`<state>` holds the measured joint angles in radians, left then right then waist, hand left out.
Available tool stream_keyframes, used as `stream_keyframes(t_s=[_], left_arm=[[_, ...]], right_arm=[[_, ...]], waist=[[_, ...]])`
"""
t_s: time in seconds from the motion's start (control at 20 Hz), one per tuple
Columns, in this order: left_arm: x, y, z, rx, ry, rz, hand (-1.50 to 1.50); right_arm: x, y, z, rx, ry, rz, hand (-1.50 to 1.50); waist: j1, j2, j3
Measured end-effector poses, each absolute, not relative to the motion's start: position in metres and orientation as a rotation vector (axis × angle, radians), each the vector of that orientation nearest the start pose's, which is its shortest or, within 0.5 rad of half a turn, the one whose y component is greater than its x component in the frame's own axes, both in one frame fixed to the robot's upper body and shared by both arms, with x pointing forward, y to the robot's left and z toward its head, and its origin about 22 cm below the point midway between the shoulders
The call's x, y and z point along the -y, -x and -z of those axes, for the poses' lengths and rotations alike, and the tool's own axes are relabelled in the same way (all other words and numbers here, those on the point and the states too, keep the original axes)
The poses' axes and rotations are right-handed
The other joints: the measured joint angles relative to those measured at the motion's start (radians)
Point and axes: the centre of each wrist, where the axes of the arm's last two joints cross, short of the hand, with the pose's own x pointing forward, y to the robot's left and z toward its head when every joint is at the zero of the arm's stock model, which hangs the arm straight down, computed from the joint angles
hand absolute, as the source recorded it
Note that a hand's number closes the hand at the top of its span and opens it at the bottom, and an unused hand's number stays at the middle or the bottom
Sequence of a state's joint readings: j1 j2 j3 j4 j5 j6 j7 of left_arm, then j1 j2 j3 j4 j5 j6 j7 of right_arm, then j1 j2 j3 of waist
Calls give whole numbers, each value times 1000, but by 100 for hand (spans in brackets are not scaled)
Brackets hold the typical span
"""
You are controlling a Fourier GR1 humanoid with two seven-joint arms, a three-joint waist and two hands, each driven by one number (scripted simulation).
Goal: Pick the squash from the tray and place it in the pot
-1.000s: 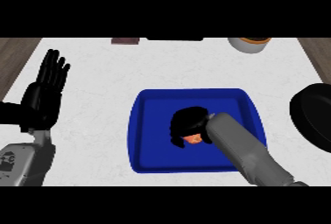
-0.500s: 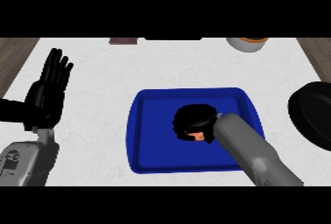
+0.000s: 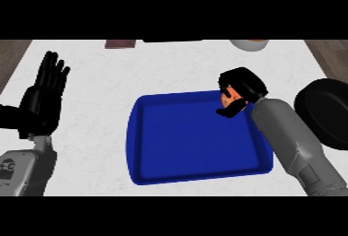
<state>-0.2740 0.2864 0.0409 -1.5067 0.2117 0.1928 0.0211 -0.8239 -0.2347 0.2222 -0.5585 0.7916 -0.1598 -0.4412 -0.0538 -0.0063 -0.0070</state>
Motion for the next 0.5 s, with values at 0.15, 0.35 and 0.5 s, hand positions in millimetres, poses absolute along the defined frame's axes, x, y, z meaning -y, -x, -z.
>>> stream_keyframes(t_s=[0.15,0.35,0.5], left_arm=[[-278,-303,-75,1746,-159,-80,0],[-277,-303,-75,1745,-152,-72,0],[-275,-303,-75,1745,-144,-60,0]], right_arm=[[228,-425,-44,1547,853,-1109,150],[251,-440,-80,1388,1163,-759,150],[263,-450,-110,1280,1373,-525,150]], waist=[[-2,-4,-4],[12,-6,-6],[29,-5,-7]])
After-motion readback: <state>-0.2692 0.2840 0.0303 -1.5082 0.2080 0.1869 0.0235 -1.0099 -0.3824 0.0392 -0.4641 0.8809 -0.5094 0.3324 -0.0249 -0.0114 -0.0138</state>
